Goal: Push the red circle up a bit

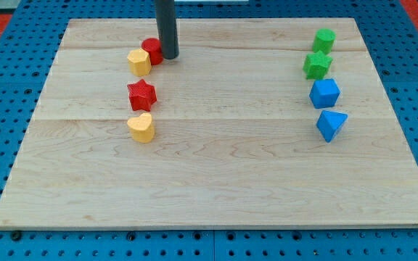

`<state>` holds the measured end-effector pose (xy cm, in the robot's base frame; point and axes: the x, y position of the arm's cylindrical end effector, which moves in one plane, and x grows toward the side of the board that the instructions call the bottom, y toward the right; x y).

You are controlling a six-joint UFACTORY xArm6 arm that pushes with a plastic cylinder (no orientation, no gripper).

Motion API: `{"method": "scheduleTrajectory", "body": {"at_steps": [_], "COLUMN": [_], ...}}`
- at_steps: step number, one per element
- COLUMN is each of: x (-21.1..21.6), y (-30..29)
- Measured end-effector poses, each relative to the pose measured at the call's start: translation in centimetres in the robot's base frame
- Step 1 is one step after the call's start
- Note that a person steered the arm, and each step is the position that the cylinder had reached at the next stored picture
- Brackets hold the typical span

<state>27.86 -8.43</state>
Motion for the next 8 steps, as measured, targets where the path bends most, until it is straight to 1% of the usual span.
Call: {"method": "scheduleTrajectory", "body": {"at_steps": [1,2,3,4,6,7,8], "x": [-2.7,-4.8,-5.8,-3.1,6.6,7.8,7.9], "y": [-1.9,-1.9,-0.1,1.8,1.6,1.6,1.6]}}
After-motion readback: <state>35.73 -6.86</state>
